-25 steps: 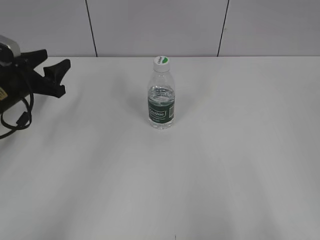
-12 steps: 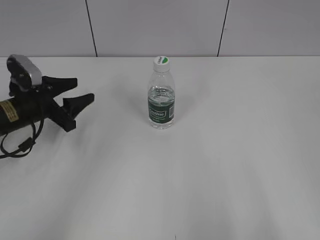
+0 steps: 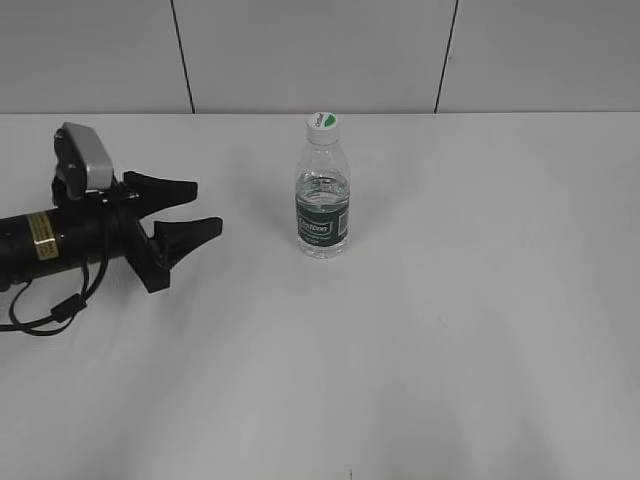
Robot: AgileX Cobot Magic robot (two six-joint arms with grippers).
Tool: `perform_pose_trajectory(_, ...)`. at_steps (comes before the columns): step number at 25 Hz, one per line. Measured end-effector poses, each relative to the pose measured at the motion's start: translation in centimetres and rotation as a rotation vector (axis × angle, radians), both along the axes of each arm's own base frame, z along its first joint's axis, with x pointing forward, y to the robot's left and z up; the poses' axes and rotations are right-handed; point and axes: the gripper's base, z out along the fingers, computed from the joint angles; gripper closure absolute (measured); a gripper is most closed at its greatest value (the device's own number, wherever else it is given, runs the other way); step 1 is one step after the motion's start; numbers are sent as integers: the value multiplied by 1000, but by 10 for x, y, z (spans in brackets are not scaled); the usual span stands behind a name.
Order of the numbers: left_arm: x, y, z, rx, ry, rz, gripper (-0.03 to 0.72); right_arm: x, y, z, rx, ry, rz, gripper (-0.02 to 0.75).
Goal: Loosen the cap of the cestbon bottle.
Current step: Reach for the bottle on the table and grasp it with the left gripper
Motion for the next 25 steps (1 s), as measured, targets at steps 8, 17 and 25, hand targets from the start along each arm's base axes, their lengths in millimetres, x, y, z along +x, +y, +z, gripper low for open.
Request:
perform_pose_trajectory(8,12,-44,-5,-27,-27,-76,249,0,0,0,0,0,0,174)
perform_pose_trajectory(17,18,-69,-11,-61,-2,-110,249,0,0,0,0,0,0,174)
perform_pose_trajectory(25,15,-83,-9,-80,-1,-105,192,0,0,0,0,0,0,174)
